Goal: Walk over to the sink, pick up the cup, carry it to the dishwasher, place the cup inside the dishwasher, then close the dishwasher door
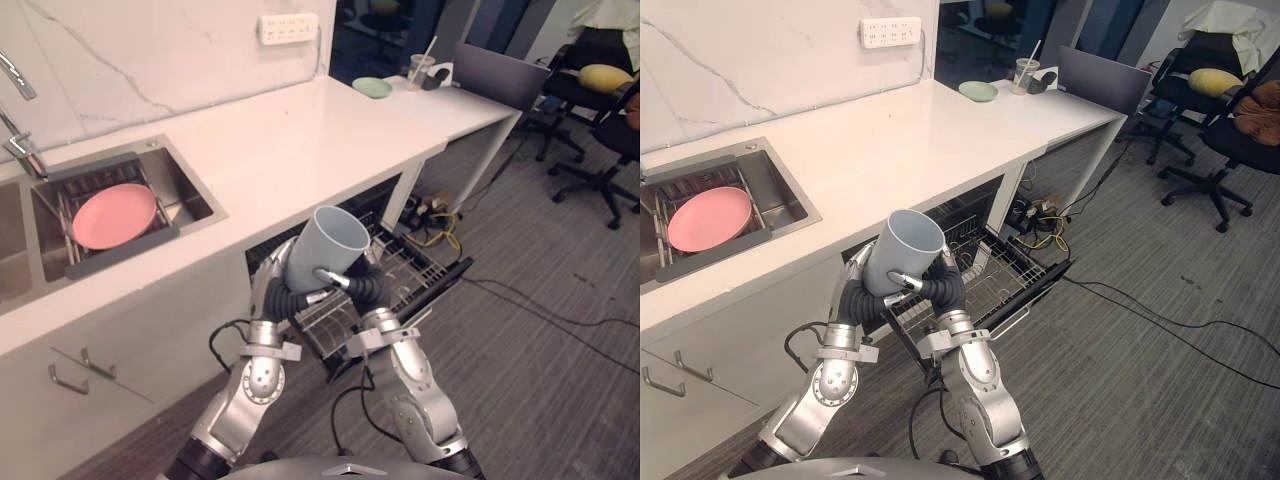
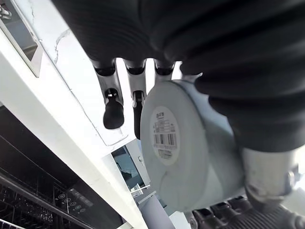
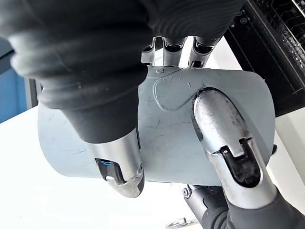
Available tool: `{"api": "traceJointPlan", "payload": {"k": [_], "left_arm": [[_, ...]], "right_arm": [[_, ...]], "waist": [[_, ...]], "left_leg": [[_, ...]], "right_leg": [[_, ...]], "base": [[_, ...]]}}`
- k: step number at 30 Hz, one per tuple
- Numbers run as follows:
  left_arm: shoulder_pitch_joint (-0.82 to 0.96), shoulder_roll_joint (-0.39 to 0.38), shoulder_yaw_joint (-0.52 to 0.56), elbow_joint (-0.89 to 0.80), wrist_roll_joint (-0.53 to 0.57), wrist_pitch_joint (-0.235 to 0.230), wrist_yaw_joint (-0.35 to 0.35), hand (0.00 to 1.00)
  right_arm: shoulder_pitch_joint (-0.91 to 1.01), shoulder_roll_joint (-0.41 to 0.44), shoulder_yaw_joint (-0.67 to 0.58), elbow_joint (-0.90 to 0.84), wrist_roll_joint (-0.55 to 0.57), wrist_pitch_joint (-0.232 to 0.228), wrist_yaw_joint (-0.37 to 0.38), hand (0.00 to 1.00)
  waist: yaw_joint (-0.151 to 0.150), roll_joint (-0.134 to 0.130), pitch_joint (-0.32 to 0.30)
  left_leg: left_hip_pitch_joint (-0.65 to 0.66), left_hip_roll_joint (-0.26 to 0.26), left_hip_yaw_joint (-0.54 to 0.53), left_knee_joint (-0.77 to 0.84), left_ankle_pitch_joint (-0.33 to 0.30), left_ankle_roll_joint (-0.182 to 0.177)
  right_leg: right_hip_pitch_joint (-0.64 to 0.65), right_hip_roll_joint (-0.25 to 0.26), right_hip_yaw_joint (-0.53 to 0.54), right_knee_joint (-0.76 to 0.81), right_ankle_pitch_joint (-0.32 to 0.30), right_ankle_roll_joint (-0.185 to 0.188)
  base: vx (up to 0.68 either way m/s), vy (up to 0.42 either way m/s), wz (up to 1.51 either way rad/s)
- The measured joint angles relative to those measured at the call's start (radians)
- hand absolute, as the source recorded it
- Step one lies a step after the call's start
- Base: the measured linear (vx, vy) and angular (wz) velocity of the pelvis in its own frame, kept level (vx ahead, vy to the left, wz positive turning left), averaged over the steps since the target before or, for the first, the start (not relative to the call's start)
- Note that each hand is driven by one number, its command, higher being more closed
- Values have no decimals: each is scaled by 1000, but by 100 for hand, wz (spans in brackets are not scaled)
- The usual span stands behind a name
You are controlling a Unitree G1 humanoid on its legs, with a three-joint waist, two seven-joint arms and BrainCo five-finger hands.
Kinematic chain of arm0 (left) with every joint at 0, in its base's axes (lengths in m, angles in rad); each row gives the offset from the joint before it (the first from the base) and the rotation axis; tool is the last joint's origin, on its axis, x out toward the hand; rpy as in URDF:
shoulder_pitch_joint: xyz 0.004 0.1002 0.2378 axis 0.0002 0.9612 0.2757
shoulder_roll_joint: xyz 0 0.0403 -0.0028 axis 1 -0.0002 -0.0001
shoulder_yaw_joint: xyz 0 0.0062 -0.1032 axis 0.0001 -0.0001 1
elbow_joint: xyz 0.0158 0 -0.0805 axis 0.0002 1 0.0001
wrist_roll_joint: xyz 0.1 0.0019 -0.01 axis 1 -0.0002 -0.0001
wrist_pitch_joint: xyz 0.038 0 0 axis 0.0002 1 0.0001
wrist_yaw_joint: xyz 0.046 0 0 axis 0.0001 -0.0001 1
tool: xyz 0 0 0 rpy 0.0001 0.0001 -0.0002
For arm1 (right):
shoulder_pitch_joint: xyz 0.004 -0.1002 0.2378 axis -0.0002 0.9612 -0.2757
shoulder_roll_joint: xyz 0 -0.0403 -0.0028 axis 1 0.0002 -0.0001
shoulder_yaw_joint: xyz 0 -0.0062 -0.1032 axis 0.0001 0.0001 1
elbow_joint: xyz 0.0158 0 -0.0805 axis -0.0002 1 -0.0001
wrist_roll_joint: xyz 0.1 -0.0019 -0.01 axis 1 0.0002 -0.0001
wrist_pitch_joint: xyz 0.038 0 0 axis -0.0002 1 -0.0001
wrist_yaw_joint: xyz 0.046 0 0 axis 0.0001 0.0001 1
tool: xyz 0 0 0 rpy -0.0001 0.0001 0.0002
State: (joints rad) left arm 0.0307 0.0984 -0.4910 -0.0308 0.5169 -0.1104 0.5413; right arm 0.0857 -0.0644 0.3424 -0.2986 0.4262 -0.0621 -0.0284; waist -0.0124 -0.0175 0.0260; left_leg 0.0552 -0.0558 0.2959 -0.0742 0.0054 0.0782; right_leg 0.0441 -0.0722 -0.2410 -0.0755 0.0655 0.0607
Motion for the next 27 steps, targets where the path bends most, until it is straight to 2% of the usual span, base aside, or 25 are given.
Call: {"api": "traceJointPlan", "payload": {"k": [7, 8, 19, 27], "left_arm": [[-2, -1, 17, -41, 38, -4, 0, 100], [-4, -1, 18, -40, 40, -8, 0, 100], [-13, -6, 18, -58, 97, -30, -5, 100], [-13, -5, 11, -58, 97, -43, -14, 100]], "right_arm": [[2, -2, -1, 1, 0, 0, 28, 100], [4, -3, -1, 1, 1, 0, 30, 0], [29, -5, 10, 15, 58, 2, 48, 0], [28, -4, 9, 15, 99, -1, 41, 0]], "waist": [[-2, 2, 1], [-2, 3, 2], [-9, 11, 7], [-10, 11, 7]], "left_leg": [[0, -1, 0, -1, -1, -2], [0, -1, 0, -1, -3, -5], [0, -1, 0, -1, 0, 0], [0, -1, 0, -2, 0, 0]], "right_leg": [[-1, -1, -1, 1, 0, 0], [-1, -1, -2, 1, 0, 0], [-2, -1, -2, -1, 0, 0], [-2, -1, -2, -2, 0, 0]], "base": [[0, 0, 0], [0, 0, 0], [0, 0, 0], [0, 0, 0]]}}
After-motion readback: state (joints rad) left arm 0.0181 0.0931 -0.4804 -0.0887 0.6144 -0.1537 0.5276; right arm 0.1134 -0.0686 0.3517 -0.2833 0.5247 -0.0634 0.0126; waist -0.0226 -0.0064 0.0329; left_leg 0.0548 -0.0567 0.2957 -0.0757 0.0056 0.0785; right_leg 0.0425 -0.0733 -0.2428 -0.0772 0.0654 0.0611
